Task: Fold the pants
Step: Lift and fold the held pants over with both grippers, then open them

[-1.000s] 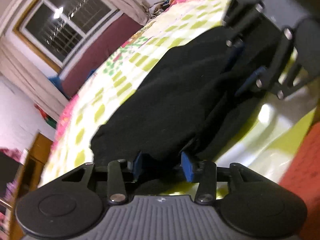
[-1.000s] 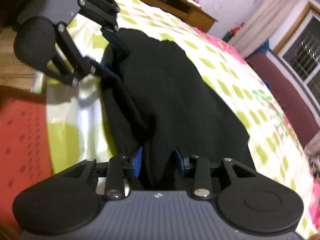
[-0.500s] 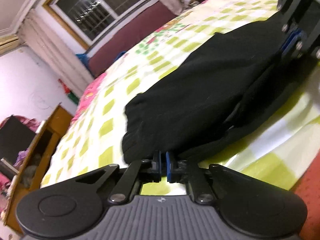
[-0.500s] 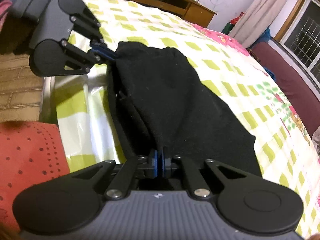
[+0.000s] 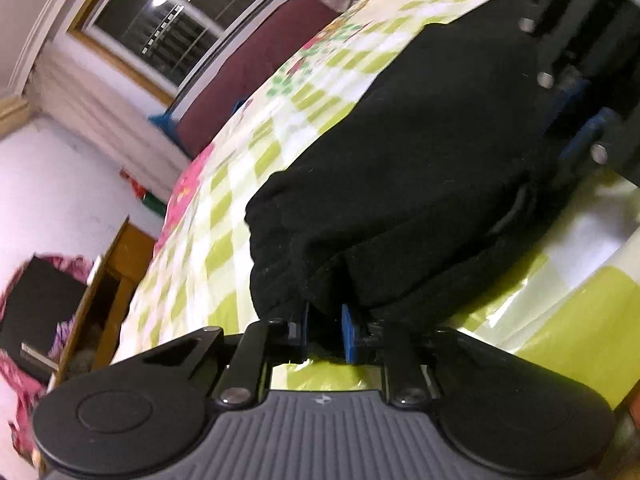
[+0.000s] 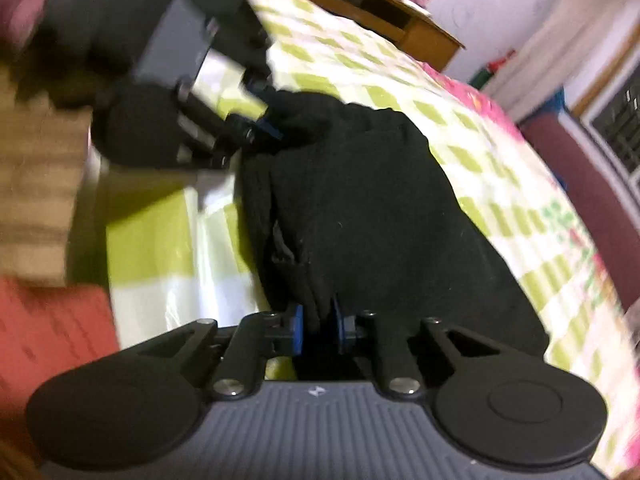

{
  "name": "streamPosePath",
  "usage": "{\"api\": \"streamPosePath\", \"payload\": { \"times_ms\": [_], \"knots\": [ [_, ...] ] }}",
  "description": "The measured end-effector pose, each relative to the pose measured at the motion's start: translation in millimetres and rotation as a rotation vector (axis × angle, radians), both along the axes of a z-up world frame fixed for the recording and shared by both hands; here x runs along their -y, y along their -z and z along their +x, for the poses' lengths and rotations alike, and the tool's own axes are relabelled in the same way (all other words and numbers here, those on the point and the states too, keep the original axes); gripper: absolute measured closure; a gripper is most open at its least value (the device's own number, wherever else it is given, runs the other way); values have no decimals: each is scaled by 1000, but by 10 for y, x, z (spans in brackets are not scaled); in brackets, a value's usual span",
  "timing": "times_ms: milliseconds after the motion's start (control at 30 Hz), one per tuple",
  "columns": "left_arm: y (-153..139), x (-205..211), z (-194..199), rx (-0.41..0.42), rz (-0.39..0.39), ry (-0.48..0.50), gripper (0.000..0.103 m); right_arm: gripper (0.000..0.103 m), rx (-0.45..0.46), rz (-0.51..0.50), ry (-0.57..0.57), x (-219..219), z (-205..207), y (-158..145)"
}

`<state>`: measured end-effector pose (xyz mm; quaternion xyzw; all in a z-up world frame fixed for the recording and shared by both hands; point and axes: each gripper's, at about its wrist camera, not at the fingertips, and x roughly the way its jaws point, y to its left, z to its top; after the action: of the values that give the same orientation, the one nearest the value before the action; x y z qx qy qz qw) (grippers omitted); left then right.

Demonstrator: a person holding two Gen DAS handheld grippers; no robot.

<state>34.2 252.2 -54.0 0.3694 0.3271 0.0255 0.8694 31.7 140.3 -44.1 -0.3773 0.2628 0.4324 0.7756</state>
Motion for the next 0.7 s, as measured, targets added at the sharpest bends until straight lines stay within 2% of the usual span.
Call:
{"api": "streamPosePath", "payload": {
  "times_ms": [67,100,133,233,300,367,467,600,700],
  "knots": [
    [-37,-19,-24,2,-6,-27,68,86,-23,37,14,-21,-8,4],
    [-61,-27,-47,2,-8,-38,67,80,-31,44,21,-17,9,20],
    [-86,-36,-74,1,-11,-47,67,78,-48,47,29,-3,33,21],
    [-161,-26,-166,1,-3,-76,67,80,-103,127,86,229,114,-178],
    [-208,13,-215,3,-13,-94,67,73,-133,198,176,537,201,-367],
    [-259,74,-223,14,-18,-97,67,72,-145,259,312,955,326,-522],
    [-374,301,-186,45,-40,-55,67,71,-139,334,598,1808,490,-618],
    [-491,871,11,56,-139,65,67,69,-109,384,1010,3084,522,-614],
    [-492,1418,161,34,-189,191,67,67,-122,486,1252,3961,345,-592]
  ]
}}
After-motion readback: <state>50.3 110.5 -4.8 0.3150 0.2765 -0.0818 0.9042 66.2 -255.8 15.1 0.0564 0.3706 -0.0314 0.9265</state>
